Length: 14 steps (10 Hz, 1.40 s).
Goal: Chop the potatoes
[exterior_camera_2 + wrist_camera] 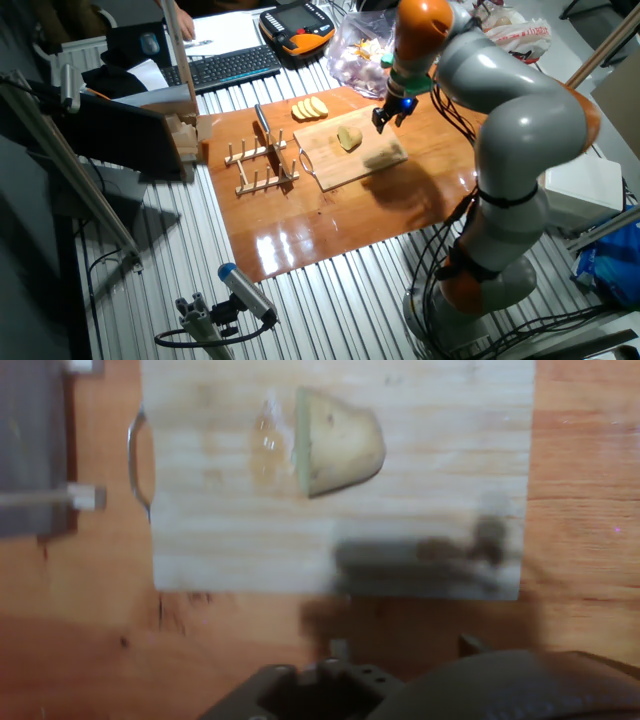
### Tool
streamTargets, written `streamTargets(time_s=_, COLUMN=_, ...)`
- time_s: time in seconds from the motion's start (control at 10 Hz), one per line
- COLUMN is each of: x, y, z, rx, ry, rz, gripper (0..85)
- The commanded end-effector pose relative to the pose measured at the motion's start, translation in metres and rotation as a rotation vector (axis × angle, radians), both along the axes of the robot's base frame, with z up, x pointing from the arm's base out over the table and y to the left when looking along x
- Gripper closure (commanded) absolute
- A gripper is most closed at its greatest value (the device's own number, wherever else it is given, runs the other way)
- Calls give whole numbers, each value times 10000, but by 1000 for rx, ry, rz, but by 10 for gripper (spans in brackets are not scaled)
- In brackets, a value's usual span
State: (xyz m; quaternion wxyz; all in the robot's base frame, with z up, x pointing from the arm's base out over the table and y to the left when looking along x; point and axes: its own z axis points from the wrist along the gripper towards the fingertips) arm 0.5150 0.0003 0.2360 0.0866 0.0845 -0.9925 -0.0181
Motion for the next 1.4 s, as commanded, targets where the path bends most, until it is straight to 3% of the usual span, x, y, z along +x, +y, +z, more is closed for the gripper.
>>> streamTargets(time_s=0.0, x=0, y=0, z=1, rx=-6, ry=27, rz=94, gripper=850)
streamTargets(time_s=0.9, x=-3, y=3, z=-2, rx=-15, ry=16, rz=62, gripper=850)
streamTargets(time_s=1.2, x=-3, y=3, z=-2, rx=-1, ry=13, rz=63, gripper=850)
streamTargets(time_s=1.3, x=-3, y=3, z=-2, rx=35, ry=-38, rz=32, gripper=850)
